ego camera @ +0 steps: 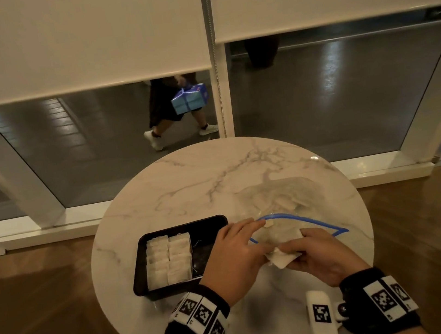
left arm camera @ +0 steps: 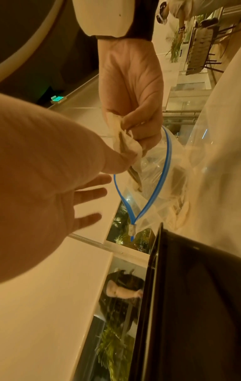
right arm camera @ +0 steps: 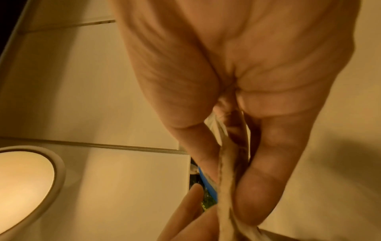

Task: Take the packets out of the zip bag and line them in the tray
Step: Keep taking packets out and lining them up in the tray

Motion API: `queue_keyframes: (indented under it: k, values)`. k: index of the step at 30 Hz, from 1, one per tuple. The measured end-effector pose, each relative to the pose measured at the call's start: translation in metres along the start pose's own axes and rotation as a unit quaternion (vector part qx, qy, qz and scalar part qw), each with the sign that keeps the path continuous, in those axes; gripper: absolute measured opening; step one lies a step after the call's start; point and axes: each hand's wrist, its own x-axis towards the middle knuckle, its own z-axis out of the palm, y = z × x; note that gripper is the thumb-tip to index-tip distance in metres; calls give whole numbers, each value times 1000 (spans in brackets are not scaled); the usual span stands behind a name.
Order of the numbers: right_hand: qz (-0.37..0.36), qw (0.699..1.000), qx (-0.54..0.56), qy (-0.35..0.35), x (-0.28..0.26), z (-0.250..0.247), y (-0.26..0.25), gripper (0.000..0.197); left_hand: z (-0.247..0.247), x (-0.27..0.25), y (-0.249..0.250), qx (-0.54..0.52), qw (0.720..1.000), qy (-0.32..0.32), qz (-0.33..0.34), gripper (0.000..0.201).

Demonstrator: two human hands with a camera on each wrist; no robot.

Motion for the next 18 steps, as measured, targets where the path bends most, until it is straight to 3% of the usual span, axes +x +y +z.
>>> queue_keyframes:
  k: [5,8,12,16,18]
  values:
    - [32,996,53,-61,-1,8,-1,29,-10,-15,-4,-106,994,18,2,42]
    - [35,994,64,-82,1,16,1,32,-17,-25,-8,-106,994,23,-12,36]
    - [35,995,47,-87,6,27,11,32,-18,-41,-16,-208,970,11,-125,35]
    - [16,998,8,-55,12,31,19,30,-24,-53,-29,-306,911,-15,-275,30]
    - [5,999,-1,-35,16,32,21,28,-26,-59,-37,-315,892,-56,-320,25]
